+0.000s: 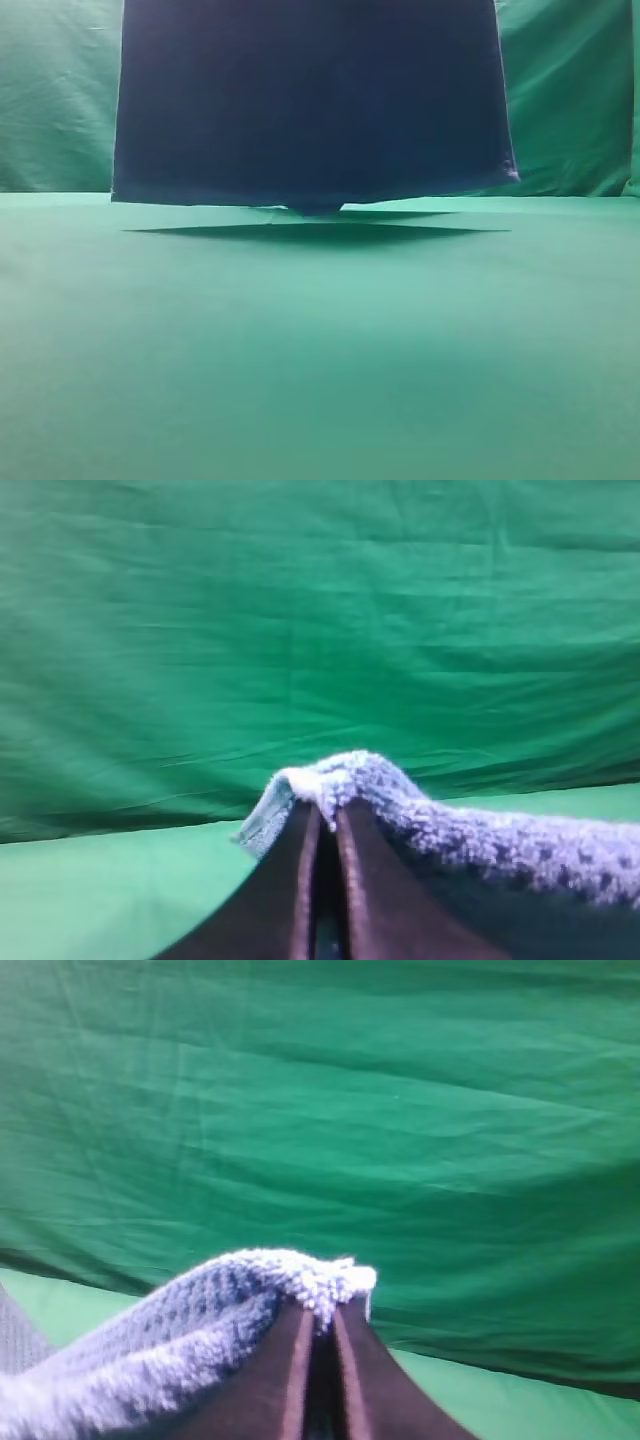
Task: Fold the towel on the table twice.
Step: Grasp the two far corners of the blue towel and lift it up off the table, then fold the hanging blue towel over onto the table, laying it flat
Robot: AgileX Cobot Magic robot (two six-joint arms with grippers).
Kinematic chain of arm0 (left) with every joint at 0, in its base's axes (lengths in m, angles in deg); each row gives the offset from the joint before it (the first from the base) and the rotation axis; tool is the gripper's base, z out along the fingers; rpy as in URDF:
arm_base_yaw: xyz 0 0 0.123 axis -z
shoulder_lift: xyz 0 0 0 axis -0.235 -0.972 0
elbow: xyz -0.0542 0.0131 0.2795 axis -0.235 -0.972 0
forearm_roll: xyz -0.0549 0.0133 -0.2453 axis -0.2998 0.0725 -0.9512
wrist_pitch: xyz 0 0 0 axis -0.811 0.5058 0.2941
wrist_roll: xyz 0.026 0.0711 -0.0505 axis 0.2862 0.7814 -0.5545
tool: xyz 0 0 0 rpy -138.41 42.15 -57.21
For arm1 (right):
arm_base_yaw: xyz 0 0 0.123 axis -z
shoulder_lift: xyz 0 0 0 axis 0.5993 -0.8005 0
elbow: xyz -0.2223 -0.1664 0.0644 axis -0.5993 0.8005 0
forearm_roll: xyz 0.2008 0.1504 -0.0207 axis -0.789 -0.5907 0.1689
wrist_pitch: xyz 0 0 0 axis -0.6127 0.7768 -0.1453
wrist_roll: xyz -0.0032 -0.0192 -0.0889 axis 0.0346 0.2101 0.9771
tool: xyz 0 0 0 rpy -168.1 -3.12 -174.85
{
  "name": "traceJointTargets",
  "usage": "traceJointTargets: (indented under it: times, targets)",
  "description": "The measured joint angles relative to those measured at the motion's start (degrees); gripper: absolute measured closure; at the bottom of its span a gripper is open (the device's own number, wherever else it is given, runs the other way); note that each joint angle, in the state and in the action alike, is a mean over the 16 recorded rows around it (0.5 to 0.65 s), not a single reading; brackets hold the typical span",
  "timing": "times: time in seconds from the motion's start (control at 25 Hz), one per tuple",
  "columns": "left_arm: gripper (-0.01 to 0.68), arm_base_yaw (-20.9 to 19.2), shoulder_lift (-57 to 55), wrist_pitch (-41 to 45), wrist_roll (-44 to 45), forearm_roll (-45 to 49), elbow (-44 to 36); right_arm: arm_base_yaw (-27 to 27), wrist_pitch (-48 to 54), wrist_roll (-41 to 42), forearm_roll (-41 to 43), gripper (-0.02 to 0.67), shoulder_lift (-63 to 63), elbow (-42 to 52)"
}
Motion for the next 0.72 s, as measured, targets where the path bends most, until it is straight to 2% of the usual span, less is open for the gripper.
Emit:
traceJointTargets:
  times: [0.32,0.72]
  targets:
    - [0.673,-1.8,-0.4,6.8,0.0,-2.0,-1.0,1.1,7.3,0.2,-1.8,0.649,0.0,2.7]
    - [0.673,-1.9,-0.1,16.4,0.2,-4.1,-2.7,1.1,13.2,0.4,-3.8,0.649,4.4,11.6]
